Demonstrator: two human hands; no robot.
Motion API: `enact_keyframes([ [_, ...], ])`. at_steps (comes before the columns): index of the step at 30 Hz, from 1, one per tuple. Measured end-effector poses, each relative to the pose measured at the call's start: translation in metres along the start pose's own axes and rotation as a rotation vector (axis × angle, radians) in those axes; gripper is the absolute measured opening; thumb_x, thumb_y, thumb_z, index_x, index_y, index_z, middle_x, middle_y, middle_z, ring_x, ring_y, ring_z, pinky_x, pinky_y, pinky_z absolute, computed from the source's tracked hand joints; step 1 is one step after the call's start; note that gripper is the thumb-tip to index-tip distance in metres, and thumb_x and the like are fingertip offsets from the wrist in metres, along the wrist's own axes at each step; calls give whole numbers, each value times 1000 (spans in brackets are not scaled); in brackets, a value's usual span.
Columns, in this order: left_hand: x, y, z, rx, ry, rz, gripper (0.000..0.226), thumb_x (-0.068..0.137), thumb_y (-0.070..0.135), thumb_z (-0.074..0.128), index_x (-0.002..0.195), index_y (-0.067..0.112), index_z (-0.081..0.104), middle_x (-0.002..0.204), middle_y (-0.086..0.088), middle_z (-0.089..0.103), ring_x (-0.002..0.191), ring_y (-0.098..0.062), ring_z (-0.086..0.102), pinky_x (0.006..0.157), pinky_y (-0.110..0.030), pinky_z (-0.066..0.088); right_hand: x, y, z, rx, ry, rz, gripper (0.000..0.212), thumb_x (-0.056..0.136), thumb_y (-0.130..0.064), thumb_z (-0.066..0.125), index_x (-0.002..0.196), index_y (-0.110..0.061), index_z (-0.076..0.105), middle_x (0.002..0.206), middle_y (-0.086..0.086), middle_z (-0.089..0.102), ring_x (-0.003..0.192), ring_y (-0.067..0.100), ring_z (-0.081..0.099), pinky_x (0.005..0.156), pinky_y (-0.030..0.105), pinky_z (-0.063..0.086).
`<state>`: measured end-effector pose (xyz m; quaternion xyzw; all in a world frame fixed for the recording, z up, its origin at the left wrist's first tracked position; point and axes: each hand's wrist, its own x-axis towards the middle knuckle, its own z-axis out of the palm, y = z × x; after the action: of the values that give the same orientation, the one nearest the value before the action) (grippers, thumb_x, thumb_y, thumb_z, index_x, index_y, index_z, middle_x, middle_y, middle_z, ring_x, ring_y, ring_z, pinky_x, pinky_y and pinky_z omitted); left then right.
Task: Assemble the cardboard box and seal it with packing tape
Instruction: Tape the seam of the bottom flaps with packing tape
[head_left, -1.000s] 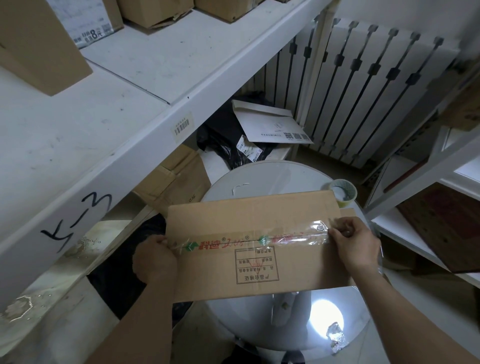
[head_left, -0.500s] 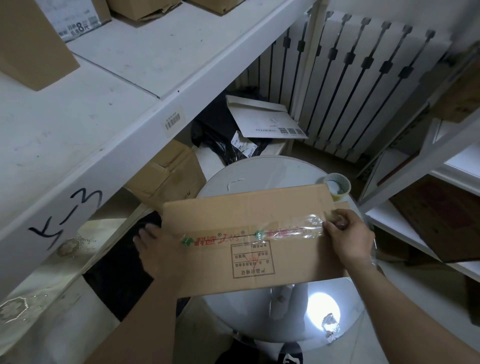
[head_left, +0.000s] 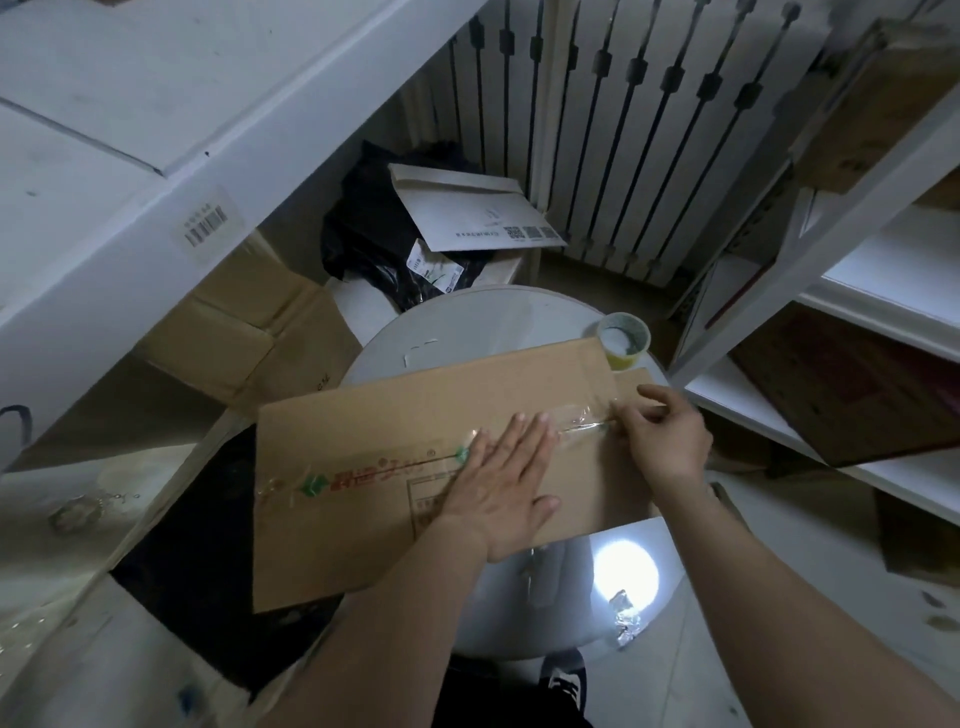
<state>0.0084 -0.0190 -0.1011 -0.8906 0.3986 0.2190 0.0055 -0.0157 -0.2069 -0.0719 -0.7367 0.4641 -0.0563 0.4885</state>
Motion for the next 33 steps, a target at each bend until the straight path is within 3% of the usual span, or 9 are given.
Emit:
enact_keyframes([
  [4, 0, -3, 4, -17, -8, 21, 72, 90, 59, 5, 144, 28, -31, 151, 13, -39, 140, -13, -36, 113, -48, -17, 9, 6, -7, 64, 2, 60, 9, 79, -22, 77, 76, -19, 69, 66, -4, 71, 70, 13, 71, 85, 40, 57],
  [9, -1, -1, 3, -37, 28, 18, 74, 93, 57, 14, 150, 28, -21, 156, 13, -32, 144, -14, -29, 116, -52, -11, 15, 6, -14, -26, -7, 13, 12, 77, -25, 79, 73, -19, 69, 70, -5, 71, 75, 13, 69, 83, 36, 55],
  [13, 6, -1, -6, 32, 86, 36, 78, 89, 58, 32, 154, 23, 7, 162, 2, 8, 147, -27, 8, 113, -56, 0, 25, 4, -21, 12, 3, 29, 14, 76, -19, 81, 78, -16, 68, 74, 0, 71, 65, 11, 69, 77, 33, 58],
  [15, 13, 1, -9, 55, 144, 75, 73, 84, 55, 38, 145, 17, 33, 149, -5, 36, 137, -31, 31, 111, -53, 6, 31, 6, -22, 5, -20, 45, 16, 75, -19, 82, 78, -18, 66, 75, 3, 71, 68, 16, 70, 76, 38, 59],
  [17, 22, 3, -12, 77, 213, 101, 64, 86, 50, 37, 136, 11, 46, 141, -9, 45, 134, -30, 35, 112, -51, 11, 34, 8, -23, 24, -41, 81, 17, 75, -18, 82, 80, -18, 66, 79, 7, 72, 69, 18, 71, 72, 39, 61],
  [19, 31, 8, -16, 77, 201, 143, 67, 89, 45, 28, 144, 8, 37, 152, -10, 33, 143, -28, 20, 118, -50, 6, 35, 10, -23, 75, -55, 115, 17, 75, -16, 82, 82, -17, 66, 84, 9, 72, 69, 19, 72, 66, 34, 60],
  [21, 39, 15, -20, 99, 144, 206, 75, 87, 41, 18, 154, 10, 10, 163, -5, 5, 150, -24, -4, 121, -46, -3, 36, 13, -23, 145, -64, 148, 17, 76, -12, 80, 82, -14, 65, 84, 12, 71, 71, 22, 72, 60, 29, 57],
  [24, 50, 23, -22, 130, 72, 269, 75, 87, 37, 15, 154, 17, -12, 161, 2, -20, 147, -20, -22, 119, -45, -10, 37, 15, -23, 216, -81, 172, 17, 76, -10, 80, 85, -12, 65, 82, 14, 71, 72, 24, 72, 58, 27, 55],
  [33, 58, 25, -15, 107, 74, 242, 77, 87, 39, 24, 155, 21, -6, 161, 8, -19, 148, -16, -16, 119, -48, 0, 48, 28, -10, 474, -174, 397, 17, 79, -6, 76, 82, -12, 61, 74, 8, 64, 60, 17, 60, 60, 27, 50],
])
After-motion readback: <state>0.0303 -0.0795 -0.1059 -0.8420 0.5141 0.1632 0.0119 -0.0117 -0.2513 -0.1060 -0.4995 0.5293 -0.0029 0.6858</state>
